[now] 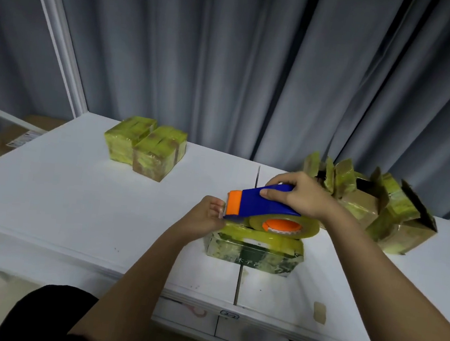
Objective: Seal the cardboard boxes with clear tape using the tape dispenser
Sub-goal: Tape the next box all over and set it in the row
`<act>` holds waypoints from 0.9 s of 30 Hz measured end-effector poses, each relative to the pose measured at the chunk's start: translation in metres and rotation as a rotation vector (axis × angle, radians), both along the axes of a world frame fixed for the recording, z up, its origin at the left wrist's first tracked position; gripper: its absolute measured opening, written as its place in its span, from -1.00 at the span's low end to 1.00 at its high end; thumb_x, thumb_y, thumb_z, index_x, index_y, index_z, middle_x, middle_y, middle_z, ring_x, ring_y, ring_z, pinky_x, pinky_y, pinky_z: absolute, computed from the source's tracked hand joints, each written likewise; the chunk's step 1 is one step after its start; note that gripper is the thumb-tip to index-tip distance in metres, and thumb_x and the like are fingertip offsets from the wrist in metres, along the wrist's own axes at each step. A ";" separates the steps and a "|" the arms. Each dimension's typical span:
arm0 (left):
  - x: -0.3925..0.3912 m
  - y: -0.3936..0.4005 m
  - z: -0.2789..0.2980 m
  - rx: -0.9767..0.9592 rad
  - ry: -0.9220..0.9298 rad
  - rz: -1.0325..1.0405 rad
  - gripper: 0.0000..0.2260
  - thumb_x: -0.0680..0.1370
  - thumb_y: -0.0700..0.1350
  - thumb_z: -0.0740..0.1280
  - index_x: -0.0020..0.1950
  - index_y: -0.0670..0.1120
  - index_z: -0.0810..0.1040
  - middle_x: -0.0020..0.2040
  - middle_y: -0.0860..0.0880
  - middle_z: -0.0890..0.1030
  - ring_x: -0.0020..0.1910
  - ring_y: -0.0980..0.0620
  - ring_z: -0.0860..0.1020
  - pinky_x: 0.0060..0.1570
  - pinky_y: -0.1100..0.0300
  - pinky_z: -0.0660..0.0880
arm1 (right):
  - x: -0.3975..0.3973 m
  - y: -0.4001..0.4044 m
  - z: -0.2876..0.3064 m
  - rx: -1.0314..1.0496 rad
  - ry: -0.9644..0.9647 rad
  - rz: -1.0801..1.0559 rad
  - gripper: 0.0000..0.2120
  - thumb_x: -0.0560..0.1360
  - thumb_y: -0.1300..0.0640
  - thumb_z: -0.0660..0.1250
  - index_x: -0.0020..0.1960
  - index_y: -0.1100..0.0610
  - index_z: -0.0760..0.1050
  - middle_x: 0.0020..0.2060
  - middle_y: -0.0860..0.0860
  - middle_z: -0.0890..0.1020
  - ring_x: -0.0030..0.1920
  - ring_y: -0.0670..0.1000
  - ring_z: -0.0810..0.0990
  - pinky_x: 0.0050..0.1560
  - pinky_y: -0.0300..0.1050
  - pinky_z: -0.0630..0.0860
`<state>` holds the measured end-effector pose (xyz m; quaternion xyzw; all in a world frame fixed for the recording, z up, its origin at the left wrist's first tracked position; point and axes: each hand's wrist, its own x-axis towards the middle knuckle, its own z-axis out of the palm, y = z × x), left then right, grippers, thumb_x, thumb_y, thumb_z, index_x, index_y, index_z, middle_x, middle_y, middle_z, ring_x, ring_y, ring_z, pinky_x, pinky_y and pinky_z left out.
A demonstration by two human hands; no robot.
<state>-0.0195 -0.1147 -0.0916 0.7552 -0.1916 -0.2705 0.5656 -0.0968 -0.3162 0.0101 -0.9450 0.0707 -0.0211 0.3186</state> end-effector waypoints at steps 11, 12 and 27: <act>0.023 -0.006 0.060 0.053 -0.032 -0.001 -0.67 0.59 0.13 0.21 0.15 -0.11 0.47 0.09 -0.03 0.56 0.12 0.05 0.50 0.17 0.13 0.34 | -0.033 0.010 0.026 -0.323 0.100 0.142 -0.01 0.16 -0.20 0.59 0.44 -0.28 0.11 0.18 -0.16 0.35 0.13 -0.06 0.44 0.11 -0.08 0.52; 0.023 -0.007 0.063 0.054 -0.027 -0.005 -0.69 0.60 0.13 0.19 0.12 -0.10 0.48 0.06 -0.03 0.57 0.11 0.05 0.52 0.21 0.13 0.33 | -0.036 0.010 0.025 -0.373 0.057 0.153 -0.07 0.22 -0.14 0.58 0.43 -0.26 0.12 0.15 -0.15 0.35 0.11 -0.05 0.44 0.08 -0.10 0.52; 0.028 -0.015 0.126 -0.236 -0.148 0.452 -0.80 0.55 -0.14 0.35 -0.27 -0.07 0.47 -0.34 -0.03 0.48 -0.31 0.08 0.44 -0.18 0.22 0.42 | -0.074 -0.002 0.023 -0.143 -0.385 0.048 -0.37 0.27 -0.14 0.51 0.24 -0.29 0.28 0.01 -0.43 0.44 -0.02 -0.25 0.52 -0.15 -0.30 0.48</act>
